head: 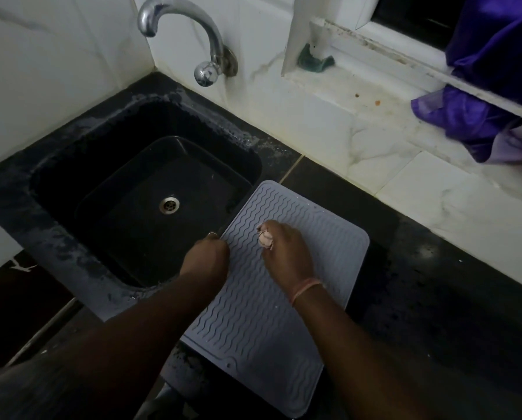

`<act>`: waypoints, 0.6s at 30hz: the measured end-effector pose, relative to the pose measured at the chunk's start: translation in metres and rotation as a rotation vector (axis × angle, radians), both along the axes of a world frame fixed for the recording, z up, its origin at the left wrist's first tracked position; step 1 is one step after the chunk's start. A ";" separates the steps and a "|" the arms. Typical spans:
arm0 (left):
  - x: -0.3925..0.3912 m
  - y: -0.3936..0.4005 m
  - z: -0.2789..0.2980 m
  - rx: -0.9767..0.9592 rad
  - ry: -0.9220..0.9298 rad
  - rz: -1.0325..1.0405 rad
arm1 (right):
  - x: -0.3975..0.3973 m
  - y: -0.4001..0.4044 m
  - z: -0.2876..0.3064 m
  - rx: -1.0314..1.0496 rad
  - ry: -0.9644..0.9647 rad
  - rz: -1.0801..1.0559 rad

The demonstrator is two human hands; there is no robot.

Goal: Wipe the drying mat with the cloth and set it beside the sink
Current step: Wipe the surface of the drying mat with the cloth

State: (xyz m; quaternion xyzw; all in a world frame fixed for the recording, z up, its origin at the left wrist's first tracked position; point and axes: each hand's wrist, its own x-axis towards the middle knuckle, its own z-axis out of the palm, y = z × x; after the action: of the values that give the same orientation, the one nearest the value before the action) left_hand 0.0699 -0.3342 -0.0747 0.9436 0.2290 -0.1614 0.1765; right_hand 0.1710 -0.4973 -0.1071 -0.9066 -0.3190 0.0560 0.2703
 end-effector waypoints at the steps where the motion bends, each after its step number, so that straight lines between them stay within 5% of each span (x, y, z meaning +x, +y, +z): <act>1: 0.001 0.000 0.000 0.003 0.001 0.001 | -0.013 -0.001 -0.002 0.013 0.010 0.020; 7: 0.000 -0.001 -0.001 0.030 -0.010 -0.011 | -0.055 -0.009 -0.004 0.066 0.057 0.068; 18: -0.007 0.003 -0.002 0.005 -0.005 -0.052 | 0.093 0.009 0.020 -0.021 0.058 -0.231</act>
State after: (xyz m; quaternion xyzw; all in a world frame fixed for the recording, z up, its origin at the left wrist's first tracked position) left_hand 0.0634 -0.3316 -0.0765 0.9500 0.2045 -0.1631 0.1704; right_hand 0.2643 -0.4885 -0.0870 -0.9382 -0.2037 0.0540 0.2744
